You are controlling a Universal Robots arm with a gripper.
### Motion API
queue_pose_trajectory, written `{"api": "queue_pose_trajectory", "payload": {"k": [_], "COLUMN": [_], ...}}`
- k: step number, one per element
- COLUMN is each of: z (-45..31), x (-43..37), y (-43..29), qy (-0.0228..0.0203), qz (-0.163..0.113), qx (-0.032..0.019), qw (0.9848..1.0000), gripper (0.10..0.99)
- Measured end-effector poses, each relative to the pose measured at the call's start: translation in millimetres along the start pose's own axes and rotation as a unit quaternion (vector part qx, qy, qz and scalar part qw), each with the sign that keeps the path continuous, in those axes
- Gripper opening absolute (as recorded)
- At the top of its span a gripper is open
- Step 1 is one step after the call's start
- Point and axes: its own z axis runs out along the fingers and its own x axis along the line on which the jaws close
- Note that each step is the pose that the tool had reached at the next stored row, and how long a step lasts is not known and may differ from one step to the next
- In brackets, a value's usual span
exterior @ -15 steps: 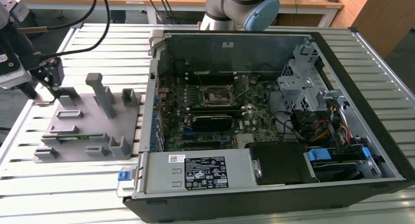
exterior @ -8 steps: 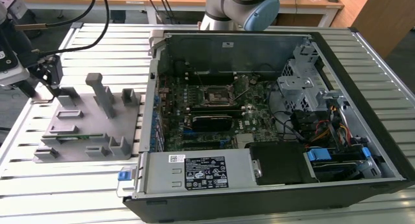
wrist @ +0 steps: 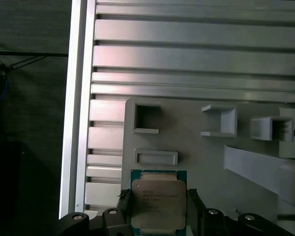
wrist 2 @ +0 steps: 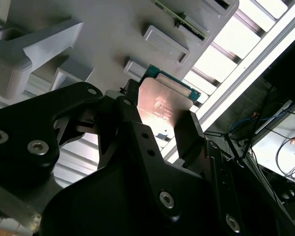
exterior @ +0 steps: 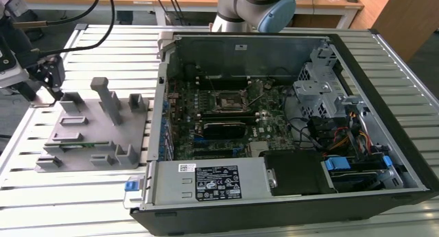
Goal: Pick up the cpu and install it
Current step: 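Pick up the cpu and move it towards the insertion slot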
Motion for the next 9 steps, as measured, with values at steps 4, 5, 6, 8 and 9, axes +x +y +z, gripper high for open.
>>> {"api": "queue_pose_trajectory", "payload": {"k": [4,5,6,8,9], "z": [-2.8,-3.5,-4.2,-5.7,-6.4], "x": [0.1,0.1,0.1,0.1,0.1], "y": [0.2,0.3,0.3,0.4,0.4], "qy": [0.0,0.0,0.0,0.0,0.0], "qz": [0.0,0.0,0.0,0.0,0.0], "qx": [0.0,0.0,0.0,0.0,0.0], "qw": [1.0,1.0,1.0,1.0,1.0], "gripper": [0.537,0.537,0.537,0.537,0.537]}}
